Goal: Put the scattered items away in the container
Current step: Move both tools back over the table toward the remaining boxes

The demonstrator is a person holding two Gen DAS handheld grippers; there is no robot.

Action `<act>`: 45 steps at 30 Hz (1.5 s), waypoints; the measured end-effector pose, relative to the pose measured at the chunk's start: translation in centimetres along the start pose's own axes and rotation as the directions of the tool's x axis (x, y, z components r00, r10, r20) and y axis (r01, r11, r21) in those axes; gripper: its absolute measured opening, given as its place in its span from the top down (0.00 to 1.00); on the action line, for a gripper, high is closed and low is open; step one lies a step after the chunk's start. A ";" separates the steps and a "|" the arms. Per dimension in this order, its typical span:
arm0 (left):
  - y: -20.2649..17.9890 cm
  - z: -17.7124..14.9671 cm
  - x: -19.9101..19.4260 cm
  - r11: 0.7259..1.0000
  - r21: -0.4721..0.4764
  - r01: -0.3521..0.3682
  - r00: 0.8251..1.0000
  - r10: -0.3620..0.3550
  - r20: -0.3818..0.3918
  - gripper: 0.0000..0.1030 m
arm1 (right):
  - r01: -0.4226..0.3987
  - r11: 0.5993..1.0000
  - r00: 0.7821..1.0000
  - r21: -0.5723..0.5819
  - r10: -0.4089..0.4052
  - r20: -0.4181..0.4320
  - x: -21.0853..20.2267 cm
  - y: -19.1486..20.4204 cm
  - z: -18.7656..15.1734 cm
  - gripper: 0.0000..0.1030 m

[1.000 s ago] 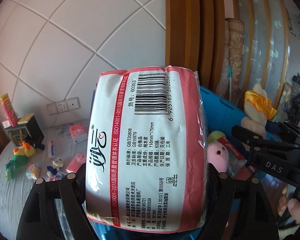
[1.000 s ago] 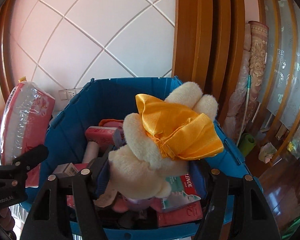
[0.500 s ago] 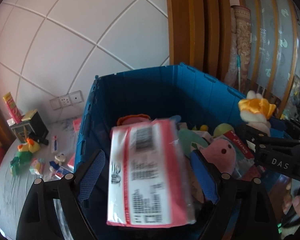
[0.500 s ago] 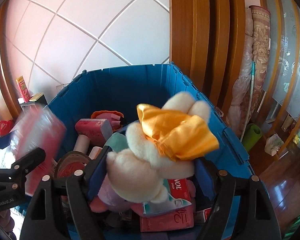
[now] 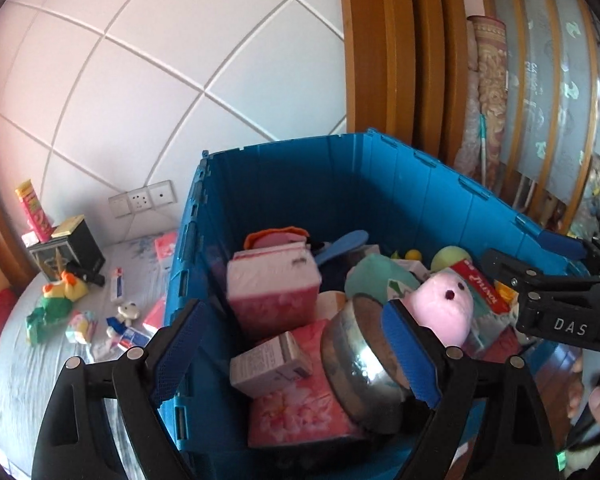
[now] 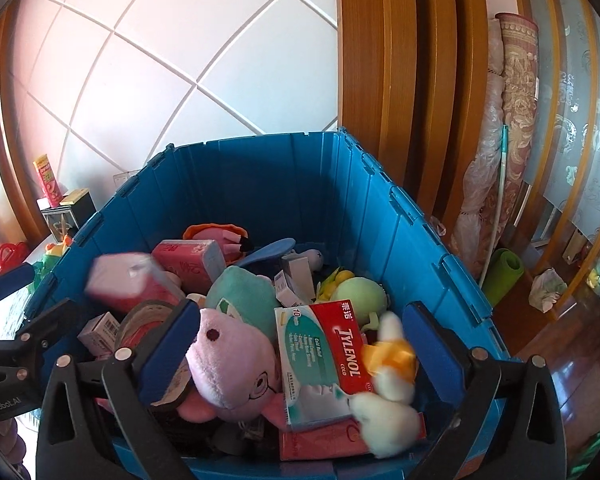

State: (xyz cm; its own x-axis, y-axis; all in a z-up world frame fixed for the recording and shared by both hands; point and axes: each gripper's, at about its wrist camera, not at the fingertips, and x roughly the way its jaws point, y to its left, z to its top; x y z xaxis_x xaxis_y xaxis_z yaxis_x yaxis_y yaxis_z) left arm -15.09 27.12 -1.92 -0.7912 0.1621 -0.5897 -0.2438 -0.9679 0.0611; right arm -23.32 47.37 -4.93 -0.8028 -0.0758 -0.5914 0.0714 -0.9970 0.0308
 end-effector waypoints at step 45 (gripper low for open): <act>44.2 -17.5 0.5 0.935 -0.243 -0.259 0.942 0.189 -0.276 0.08 | -0.226 0.968 0.961 -0.109 0.203 -0.189 4.2 39.5 -6.2 0.00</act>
State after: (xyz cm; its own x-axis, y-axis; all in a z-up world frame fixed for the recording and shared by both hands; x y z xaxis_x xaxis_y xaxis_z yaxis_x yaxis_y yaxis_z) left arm -16.47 -18.96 -13.57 -0.6370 -0.0832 -0.7664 0.1127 -0.9935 0.0142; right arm -20.16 7.79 -11.18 -0.6451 -0.2722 -0.7139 0.3150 -0.9460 0.0761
